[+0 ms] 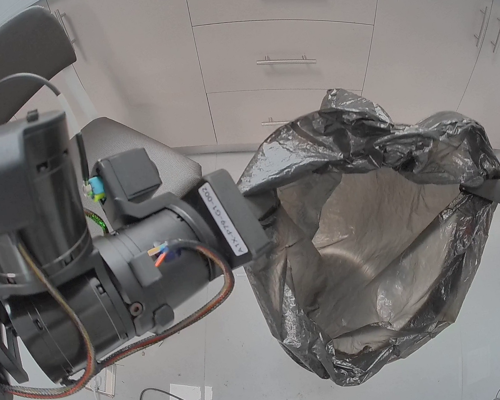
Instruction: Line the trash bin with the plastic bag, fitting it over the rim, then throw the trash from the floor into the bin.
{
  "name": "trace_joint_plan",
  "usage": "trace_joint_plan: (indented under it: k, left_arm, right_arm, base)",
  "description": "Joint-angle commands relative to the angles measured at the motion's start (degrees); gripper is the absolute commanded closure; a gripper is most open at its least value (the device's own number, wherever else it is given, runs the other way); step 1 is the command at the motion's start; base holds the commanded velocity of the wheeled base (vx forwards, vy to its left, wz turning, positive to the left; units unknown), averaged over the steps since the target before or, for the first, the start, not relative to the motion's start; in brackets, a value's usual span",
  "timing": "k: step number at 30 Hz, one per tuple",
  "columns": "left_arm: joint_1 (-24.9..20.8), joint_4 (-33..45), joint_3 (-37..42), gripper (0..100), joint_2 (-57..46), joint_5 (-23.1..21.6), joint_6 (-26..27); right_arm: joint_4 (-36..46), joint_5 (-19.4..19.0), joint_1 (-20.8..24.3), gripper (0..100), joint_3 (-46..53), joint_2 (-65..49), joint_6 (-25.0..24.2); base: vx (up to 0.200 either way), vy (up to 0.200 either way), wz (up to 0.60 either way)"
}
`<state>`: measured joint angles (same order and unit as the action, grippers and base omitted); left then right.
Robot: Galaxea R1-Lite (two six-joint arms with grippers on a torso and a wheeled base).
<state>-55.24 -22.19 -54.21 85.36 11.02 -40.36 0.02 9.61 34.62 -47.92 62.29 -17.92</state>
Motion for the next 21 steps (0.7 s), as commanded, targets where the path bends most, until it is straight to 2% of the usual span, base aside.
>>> trace_joint_plan:
  k: [1,5,17,21]
  left_arm:
    - [0.66,0.04,1.04,100,1.04,-1.79,-2.44]
    - [0.83,0.04,1.21,100,1.57,-4.69,-4.99]
    - [1.45,-1.90,2.18,100,8.86,-4.69,-4.81]
    - [1.80,-6.03,4.82,100,10.44,-4.87,-4.46]
  right_arm:
    - [0.15,-0.03,0.80,100,1.95,-0.95,-0.10]
    - [0.24,-0.03,2.12,100,2.04,-2.18,-0.10]
    - [-0.46,-0.64,1.41,100,7.76,-1.30,-0.19]
    - [-5.91,-0.82,1.24,100,12.68,1.43,-0.19]
  base:
    - [0.000,0.000,0.00]
    - [0.000,0.000,0.00]
    - [0.000,0.000,0.00]
    - [0.000,0.000,0.00]
